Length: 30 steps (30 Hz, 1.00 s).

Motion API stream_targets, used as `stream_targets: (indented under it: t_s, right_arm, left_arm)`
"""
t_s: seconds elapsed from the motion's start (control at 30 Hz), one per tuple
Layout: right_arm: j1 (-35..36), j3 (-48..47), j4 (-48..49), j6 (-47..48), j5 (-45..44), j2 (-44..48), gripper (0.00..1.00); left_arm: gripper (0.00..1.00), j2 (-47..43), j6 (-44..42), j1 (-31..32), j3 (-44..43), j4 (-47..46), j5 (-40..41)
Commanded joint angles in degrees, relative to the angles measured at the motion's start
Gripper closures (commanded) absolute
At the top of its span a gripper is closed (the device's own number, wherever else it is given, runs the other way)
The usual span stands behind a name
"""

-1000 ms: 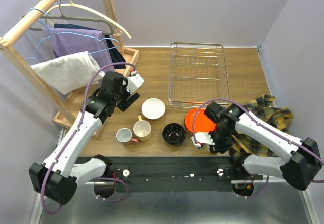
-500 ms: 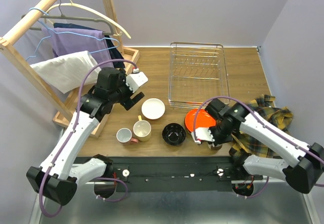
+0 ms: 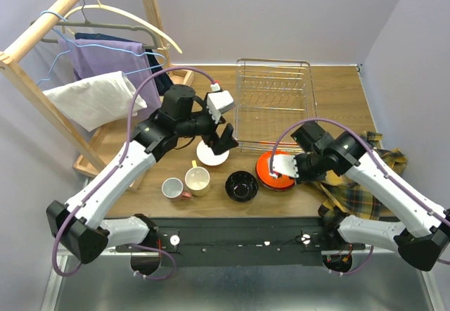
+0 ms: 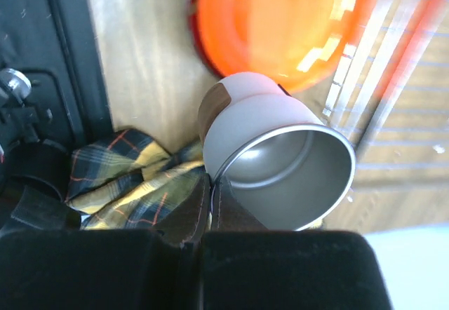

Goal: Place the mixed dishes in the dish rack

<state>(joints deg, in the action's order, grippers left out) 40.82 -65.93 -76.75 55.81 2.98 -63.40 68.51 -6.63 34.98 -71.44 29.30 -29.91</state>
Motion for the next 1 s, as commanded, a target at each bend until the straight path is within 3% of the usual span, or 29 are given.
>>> stream_targets:
  t_s: [0.0, 0.13, 0.2, 0.27, 0.37, 0.53, 0.7, 0.77, 0.8, 0.83, 0.97]
  right_arm:
    - [0.3, -8.7, 2.8, -8.2, -5.0, -0.5, 0.99]
    - [0.2, -10.4, 17.8, -15.3, -7.5, 0.8, 0.99]
    - [0.1, -6.9, 31.5, -21.1, -9.0, 3.0, 0.99]
    - [0.1, -2.0, 44.3, -24.5, -9.6, 4.4, 0.99]
    - [-1.2, 1.7, 56.2, -29.9, -8.8, 5.3, 0.99]
    - [-7.9, -0.2, 62.8, -46.6, -3.3, -1.0, 0.99]
    - [-21.0, -7.6, 61.5, -65.5, 17.1, -11.4, 0.99]
    - [-24.9, -10.6, 61.8, -69.9, 22.5, -15.9, 0.99]
    - [-26.4, -11.6, 62.1, -73.5, 30.6, -17.5, 0.99]
    - [-27.1, -12.3, 62.7, -75.2, 34.8, -19.4, 0.99]
    - [-28.8, -15.7, 64.6, -79.1, 45.9, -24.7, 0.99]
  left_arm:
    - [0.01, 3.8, 11.5, 1.8, 2.2, -11.7, -3.7]
    - [0.01, 8.6, 21.7, 1.3, 1.7, -22.1, -0.7]
    - [0.01, 11.8, 26.5, -0.1, -1.1, -24.5, -2.0]
    - [0.01, 16.4, 28.2, -1.4, -5.0, -23.4, -3.4]
    - [0.01, 21.2, 32.7, -5.2, -12.0, -20.6, -4.4]
    - [0.01, 24.7, 38.9, -8.6, -17.1, -22.6, -8.1]
    - [0.01, 26.9, 49.2, -11.6, -13.9, -28.9, -15.7]
    - [0.01, 30.6, 56.1, -12.8, -13.5, -35.7, -19.9]
    - [0.01, 32.7, 59.3, -13.9, -13.9, -38.7, -26.5]
    - [0.01, 35.0, 64.5, -14.1, -13.8, -47.3, -29.4]
    - [0.01, 41.9, 72.6, -14.2, -13.5, -56.3, -30.3]
